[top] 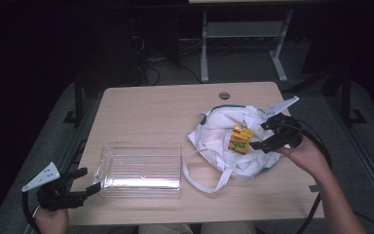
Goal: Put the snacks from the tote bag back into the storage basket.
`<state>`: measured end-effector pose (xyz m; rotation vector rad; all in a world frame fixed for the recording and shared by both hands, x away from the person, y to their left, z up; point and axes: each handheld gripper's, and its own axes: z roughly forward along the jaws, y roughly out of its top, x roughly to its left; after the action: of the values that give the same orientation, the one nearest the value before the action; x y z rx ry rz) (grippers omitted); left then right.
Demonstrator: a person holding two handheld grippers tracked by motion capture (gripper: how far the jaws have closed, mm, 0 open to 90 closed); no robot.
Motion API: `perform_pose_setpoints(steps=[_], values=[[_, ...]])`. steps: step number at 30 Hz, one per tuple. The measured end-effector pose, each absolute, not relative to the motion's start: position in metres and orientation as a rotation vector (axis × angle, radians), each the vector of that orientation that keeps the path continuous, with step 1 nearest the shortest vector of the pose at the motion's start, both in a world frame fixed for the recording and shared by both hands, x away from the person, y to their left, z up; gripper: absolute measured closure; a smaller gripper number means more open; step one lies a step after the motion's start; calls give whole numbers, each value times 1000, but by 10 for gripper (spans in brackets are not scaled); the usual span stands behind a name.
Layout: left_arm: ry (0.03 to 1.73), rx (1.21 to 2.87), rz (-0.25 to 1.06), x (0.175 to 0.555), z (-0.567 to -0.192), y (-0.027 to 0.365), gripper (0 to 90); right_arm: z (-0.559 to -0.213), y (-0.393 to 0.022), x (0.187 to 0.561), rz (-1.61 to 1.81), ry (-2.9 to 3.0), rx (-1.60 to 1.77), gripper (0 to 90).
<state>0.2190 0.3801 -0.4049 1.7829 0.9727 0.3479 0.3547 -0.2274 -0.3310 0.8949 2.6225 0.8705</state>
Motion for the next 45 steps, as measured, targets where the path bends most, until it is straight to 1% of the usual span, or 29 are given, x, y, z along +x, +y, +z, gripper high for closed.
perform_pose_setpoints(steps=[21, 45], values=[[970, 1781, 349, 219, -404, 380, 127, -334, -214, 370, 846, 2666, 877, 149], [969, 1781, 350, 219, -404, 381, 127, -360, -206, 395, 807, 2708, 908, 154]])
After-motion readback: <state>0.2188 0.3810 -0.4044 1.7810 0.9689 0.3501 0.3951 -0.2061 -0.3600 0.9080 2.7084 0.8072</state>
